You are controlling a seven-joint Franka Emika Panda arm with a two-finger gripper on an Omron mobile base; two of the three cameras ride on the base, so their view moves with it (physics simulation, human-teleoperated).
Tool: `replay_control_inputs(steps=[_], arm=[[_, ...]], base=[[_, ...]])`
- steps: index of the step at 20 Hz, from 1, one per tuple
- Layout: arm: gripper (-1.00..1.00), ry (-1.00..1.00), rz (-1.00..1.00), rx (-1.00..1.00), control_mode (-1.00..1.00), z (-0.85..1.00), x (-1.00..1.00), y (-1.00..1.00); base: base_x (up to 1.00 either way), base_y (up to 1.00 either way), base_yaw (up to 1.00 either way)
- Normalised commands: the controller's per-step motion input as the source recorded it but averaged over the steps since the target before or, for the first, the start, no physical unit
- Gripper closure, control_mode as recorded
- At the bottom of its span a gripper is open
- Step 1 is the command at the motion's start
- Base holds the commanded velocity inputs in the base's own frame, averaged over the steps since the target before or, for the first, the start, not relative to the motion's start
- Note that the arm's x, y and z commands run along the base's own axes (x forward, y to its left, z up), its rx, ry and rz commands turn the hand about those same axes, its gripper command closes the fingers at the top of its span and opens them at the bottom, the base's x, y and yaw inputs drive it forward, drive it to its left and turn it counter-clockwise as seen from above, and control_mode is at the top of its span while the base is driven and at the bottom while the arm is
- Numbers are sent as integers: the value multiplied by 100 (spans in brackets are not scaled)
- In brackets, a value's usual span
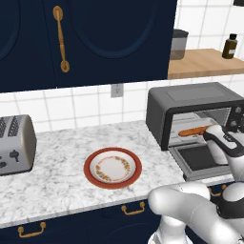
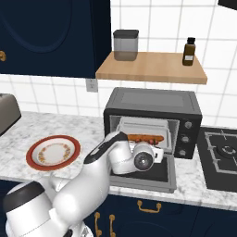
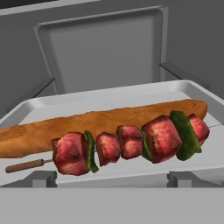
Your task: Pick up the kebab skewer and baguette bread, and place them inside the toaster oven. Close the toaster oven door and start by setting the timer.
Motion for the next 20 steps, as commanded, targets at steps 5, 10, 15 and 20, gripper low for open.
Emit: replay_control_inputs(steps=[5,10,15,20], arm=[[-100,0,0,0,-100,0,12,0],[-100,0,0,0,-100,0,15,0],[-100,0,0,0,-100,0,21,0],[-100,0,0,0,-100,0,23,0]], base=[[0,0,0],[0,0,0],[0,0,0],[0,0,0]])
